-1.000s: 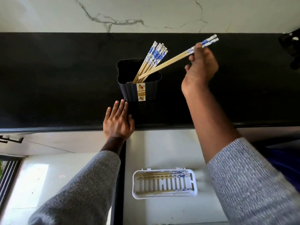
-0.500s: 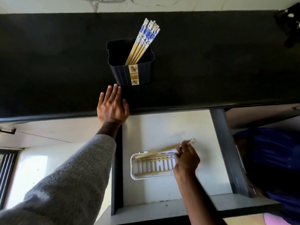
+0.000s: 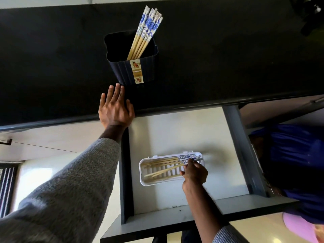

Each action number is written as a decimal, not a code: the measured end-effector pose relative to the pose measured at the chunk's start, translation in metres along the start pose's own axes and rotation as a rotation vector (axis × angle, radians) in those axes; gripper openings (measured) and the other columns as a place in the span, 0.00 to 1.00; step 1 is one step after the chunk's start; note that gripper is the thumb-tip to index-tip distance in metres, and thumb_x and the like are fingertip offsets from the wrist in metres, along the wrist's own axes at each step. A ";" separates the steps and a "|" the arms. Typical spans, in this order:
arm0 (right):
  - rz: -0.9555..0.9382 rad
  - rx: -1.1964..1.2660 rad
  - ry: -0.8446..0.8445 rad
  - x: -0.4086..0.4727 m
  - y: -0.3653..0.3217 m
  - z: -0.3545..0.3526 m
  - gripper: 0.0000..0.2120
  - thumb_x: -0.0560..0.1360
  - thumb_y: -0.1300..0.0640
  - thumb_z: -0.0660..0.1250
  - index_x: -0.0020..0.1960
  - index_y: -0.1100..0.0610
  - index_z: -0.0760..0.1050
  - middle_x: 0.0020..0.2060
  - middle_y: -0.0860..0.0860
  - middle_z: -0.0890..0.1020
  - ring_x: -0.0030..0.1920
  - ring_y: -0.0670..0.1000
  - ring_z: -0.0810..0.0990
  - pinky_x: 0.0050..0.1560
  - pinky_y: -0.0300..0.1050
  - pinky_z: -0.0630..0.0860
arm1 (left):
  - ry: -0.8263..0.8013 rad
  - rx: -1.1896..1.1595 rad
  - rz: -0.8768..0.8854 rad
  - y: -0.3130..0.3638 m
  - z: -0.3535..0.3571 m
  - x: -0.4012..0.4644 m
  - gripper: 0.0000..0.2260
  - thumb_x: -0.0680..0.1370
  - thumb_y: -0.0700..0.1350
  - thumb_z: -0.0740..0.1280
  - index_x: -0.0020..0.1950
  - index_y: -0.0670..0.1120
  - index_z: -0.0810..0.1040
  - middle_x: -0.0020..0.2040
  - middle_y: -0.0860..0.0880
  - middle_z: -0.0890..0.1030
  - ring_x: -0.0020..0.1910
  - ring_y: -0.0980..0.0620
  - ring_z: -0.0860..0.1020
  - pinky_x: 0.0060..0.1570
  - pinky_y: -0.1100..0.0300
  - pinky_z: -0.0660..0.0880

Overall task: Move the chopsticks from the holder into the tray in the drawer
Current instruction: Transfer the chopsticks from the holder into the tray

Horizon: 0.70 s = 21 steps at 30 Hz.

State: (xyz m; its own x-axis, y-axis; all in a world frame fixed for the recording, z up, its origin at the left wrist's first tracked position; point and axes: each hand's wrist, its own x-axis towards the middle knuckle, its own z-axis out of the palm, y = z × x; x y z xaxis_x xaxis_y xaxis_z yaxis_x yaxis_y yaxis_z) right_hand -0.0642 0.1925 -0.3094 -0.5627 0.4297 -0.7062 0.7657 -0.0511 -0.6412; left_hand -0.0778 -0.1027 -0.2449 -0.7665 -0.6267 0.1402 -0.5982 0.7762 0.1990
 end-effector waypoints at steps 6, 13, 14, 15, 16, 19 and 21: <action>0.096 0.057 -0.076 0.001 0.003 -0.002 0.08 0.76 0.69 0.69 0.54 0.63 0.78 0.41 0.62 0.80 0.34 0.56 0.80 0.30 0.46 0.77 | 0.010 0.003 -0.002 0.000 0.000 0.000 0.28 0.80 0.54 0.52 0.80 0.47 0.63 0.81 0.48 0.63 0.81 0.48 0.58 0.79 0.46 0.53; -0.249 -0.009 -0.164 -0.034 -0.029 0.012 0.13 0.72 0.69 0.67 0.32 0.56 0.78 0.28 0.54 0.78 0.26 0.50 0.75 0.29 0.43 0.76 | 0.004 -0.004 0.003 0.000 0.000 0.000 0.28 0.80 0.53 0.54 0.80 0.47 0.63 0.81 0.48 0.62 0.81 0.48 0.58 0.79 0.46 0.53; -0.305 0.017 -0.197 -0.043 -0.040 0.018 0.13 0.72 0.70 0.67 0.34 0.56 0.80 0.29 0.54 0.79 0.27 0.50 0.77 0.28 0.42 0.75 | -0.001 -0.002 0.004 0.000 0.000 0.000 0.28 0.80 0.53 0.53 0.81 0.47 0.62 0.81 0.48 0.62 0.81 0.48 0.58 0.79 0.46 0.53; -0.367 0.040 -0.238 -0.051 -0.052 0.025 0.10 0.73 0.71 0.67 0.38 0.59 0.81 0.31 0.55 0.80 0.28 0.50 0.78 0.26 0.41 0.75 | -0.004 -0.001 0.005 0.000 0.000 0.000 0.29 0.80 0.54 0.53 0.81 0.47 0.62 0.81 0.48 0.62 0.81 0.48 0.57 0.79 0.46 0.53; -0.448 0.053 -0.281 -0.061 -0.065 0.031 0.08 0.73 0.71 0.67 0.41 0.61 0.81 0.32 0.56 0.81 0.29 0.50 0.79 0.25 0.41 0.75 | -0.004 -0.002 0.006 0.000 0.000 -0.001 0.29 0.80 0.54 0.53 0.81 0.47 0.62 0.81 0.48 0.62 0.81 0.48 0.57 0.79 0.46 0.52; -0.727 0.078 -0.413 -0.084 -0.111 0.056 0.02 0.75 0.65 0.70 0.47 0.63 0.81 0.33 0.55 0.83 0.31 0.50 0.81 0.27 0.44 0.76 | 0.017 -0.009 0.004 0.000 0.000 -0.001 0.29 0.79 0.54 0.52 0.80 0.47 0.64 0.80 0.48 0.63 0.80 0.48 0.59 0.79 0.47 0.53; -0.821 0.110 -0.493 -0.095 -0.144 0.080 0.02 0.76 0.59 0.70 0.47 0.58 0.81 0.34 0.53 0.84 0.33 0.50 0.82 0.29 0.46 0.78 | 0.031 -0.016 0.002 0.000 0.000 0.000 0.29 0.79 0.53 0.53 0.79 0.47 0.65 0.80 0.48 0.64 0.80 0.48 0.60 0.78 0.46 0.55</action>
State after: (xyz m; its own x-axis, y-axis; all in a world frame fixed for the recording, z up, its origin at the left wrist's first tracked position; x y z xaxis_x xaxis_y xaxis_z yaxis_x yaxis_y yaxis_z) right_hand -0.1466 0.0867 -0.1741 -0.9969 -0.0563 -0.0555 0.0555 0.0020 -0.9985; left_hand -0.0776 -0.1021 -0.2444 -0.7599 -0.6274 0.1700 -0.5931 0.7762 0.2139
